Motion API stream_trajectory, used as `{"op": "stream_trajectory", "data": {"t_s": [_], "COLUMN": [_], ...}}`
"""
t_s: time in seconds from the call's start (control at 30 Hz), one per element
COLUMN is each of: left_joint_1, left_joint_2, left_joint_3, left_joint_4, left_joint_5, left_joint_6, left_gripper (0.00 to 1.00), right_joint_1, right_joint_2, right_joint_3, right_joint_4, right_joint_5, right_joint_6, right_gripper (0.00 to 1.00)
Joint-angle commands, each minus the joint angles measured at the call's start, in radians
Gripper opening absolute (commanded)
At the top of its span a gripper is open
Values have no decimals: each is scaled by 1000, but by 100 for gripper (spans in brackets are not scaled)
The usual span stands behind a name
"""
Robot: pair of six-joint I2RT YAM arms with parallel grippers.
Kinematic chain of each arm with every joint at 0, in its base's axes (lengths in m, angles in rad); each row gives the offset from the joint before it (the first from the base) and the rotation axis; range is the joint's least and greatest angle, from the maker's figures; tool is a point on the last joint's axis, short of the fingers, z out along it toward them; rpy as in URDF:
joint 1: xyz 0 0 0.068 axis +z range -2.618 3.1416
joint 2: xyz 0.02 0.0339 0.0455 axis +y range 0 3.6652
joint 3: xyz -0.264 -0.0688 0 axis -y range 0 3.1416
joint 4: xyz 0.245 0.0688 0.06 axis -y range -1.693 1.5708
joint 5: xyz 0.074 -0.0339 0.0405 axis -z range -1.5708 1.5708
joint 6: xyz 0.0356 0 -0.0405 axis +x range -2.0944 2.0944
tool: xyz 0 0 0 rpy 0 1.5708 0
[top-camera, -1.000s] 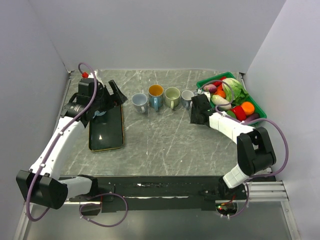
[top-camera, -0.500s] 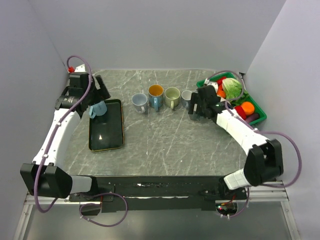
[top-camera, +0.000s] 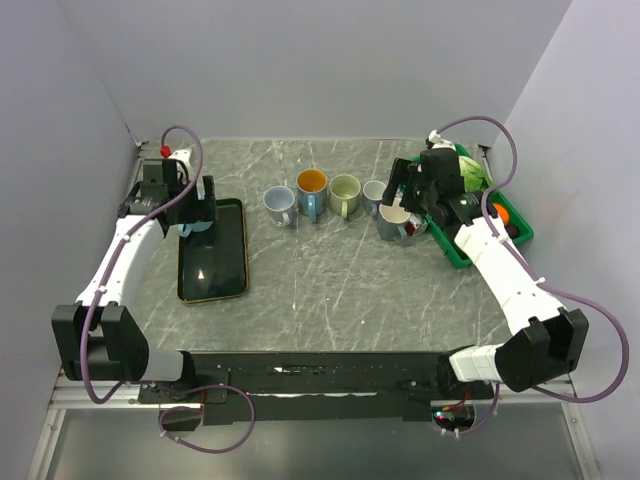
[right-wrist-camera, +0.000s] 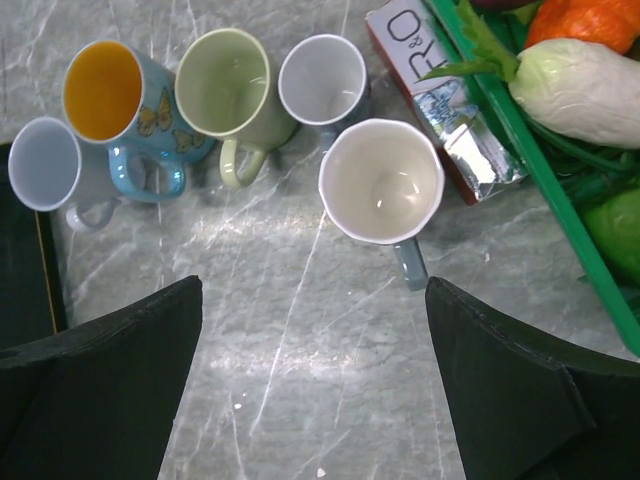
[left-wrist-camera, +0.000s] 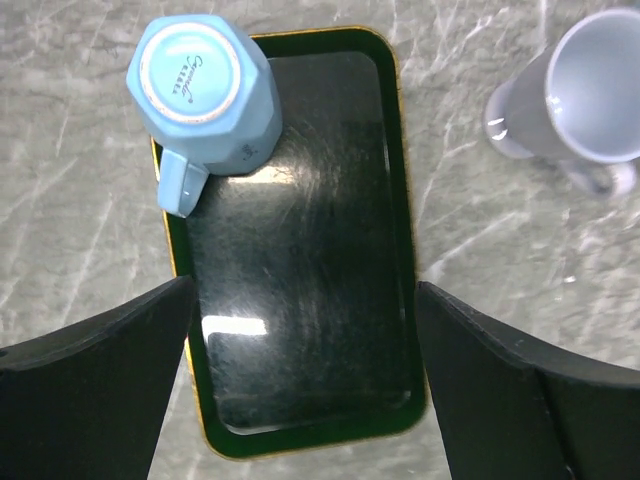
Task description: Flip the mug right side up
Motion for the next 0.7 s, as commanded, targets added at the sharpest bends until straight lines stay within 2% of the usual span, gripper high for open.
{"op": "stream_trajectory", "data": {"t_s": [0.0,0.2,0.4,0.67], "left_joint_1": [2,13,56,65], "left_joint_2": [0,129,183,250], "left_joint_3": [-58,-32,-66,-69], "left_joint_4": [91,98,155,204], "left_joint_5": [-9,-37,-129,-143], "left_joint_6": [109,120,74,100], "left_gripper": [96,96,96,96], "right_joint_1": [-10,-17,-18,-18], "right_joint_2": [11,55,49,89], "right_joint_3": [55,102,93,106], "right_joint_4": [-18,-57,-32,-32], "right_joint_5": [-52,-94,-108,-151], "right_joint_6": [12,4,15,25], "right_gripper": [97,96,94,91]}}
